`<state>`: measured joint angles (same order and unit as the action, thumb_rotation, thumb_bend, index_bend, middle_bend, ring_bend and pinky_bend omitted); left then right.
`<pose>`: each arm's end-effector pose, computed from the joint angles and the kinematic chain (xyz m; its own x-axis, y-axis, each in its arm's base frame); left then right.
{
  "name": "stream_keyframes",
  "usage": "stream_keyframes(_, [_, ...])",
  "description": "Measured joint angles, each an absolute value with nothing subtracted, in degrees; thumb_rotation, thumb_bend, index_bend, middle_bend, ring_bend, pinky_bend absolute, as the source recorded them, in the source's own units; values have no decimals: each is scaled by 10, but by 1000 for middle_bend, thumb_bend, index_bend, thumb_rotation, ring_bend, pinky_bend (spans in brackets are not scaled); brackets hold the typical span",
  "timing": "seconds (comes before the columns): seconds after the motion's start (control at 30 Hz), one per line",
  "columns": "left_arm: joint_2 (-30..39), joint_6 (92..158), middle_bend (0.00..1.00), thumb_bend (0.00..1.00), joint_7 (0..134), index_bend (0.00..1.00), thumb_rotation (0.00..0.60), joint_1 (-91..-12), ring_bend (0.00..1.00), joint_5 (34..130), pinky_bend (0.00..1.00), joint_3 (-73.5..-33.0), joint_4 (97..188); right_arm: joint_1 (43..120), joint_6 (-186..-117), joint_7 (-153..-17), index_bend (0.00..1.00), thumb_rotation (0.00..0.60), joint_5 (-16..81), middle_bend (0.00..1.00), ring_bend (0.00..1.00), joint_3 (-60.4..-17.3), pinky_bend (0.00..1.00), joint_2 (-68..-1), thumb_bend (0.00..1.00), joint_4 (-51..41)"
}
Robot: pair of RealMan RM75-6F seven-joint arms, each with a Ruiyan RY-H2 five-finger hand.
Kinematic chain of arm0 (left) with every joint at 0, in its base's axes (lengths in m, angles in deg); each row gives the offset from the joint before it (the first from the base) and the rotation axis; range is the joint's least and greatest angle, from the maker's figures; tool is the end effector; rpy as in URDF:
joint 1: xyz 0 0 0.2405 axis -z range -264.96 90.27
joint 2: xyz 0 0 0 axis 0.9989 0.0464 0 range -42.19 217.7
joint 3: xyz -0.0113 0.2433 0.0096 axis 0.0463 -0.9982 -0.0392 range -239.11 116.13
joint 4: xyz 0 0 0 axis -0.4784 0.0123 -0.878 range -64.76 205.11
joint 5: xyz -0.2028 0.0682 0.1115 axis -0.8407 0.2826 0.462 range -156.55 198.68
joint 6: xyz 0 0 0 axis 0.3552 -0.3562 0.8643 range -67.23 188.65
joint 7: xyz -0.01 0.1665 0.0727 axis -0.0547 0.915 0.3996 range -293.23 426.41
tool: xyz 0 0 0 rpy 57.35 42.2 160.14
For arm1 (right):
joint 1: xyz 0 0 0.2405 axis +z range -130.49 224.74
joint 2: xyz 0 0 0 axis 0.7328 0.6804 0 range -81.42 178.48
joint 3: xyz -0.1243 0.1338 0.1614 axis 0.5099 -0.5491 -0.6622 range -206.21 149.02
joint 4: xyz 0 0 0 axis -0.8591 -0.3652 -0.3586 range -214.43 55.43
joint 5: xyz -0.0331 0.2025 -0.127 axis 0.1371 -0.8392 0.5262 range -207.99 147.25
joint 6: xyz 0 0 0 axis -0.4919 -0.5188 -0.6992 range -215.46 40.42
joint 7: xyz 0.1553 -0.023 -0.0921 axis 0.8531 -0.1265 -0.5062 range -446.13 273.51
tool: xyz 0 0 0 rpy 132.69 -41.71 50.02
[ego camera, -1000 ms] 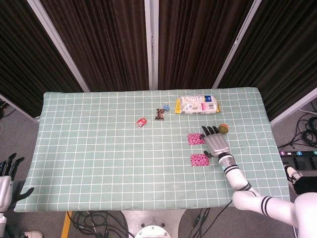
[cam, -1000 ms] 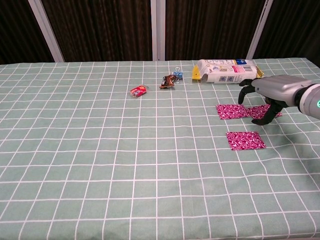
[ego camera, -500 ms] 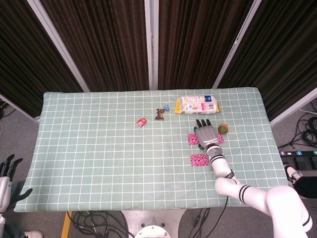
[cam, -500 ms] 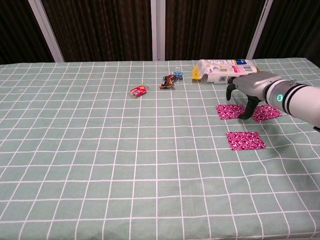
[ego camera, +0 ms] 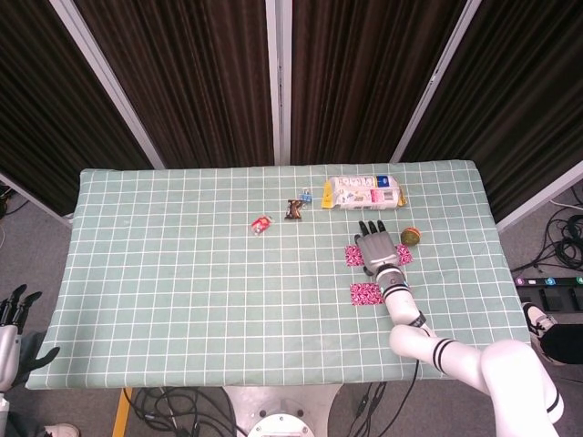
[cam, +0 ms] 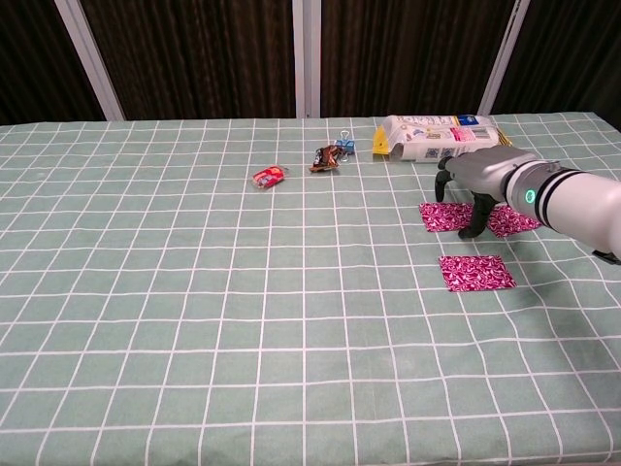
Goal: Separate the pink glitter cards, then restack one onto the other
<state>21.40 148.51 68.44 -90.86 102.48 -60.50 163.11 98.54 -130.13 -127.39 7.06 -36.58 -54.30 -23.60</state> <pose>-0.3459 0.1632 0.1186 0.3758 0.0487 0.9254 0.9034 0.2032 -0.3775 -0.2060 -0.4342 -0.1153 0.6920 -0.3973 0.6027 -0.7091 -0.2174 0.6708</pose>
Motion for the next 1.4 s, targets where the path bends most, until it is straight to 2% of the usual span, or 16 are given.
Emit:
stream_keyframes(0.27, [213, 1486, 154, 56, 683, 197, 600, -908, 133, 1026, 138, -604, 1629, 984, -1306, -1278, 384, 600, 67, 47, 0, -366, 0, -546, 181, -239])
stream_keyframes(0.6, [212, 1488, 154, 57, 677, 197, 600, -910, 132, 1027, 138, -604, 1625, 974, -1325, -1261, 394, 600, 78, 54, 0, -374, 0, -533, 179, -208])
stream_keyframes(0.9, [211, 1490, 154, 56, 671, 197, 600, -909, 132, 1033, 137, -603, 1620, 949, -1383, -1258, 384, 600, 87, 53, 0, -375, 0, -474, 181, -79])
stream_keyframes(1.13, [208, 1491, 154, 56, 667, 197, 600, -908, 132, 1038, 137, -604, 1616, 906, -1444, -1266, 367, 595, 92, 50, 0, -344, 0, -410, 179, 58])
stream_keyframes(1.27, [208, 1492, 154, 57, 665, 197, 600, -906, 133, 1042, 138, -604, 1616, 885, -1470, -1275, 362, 577, 97, 48, 0, -317, 0, -396, 180, 91])
stream_keyframes(1.4, [208, 1494, 154, 56, 661, 197, 600, -909, 132, 1041, 138, -605, 1613, 880, -1474, -1278, 356, 572, 98, 47, 0, -312, 0, -408, 180, 89])
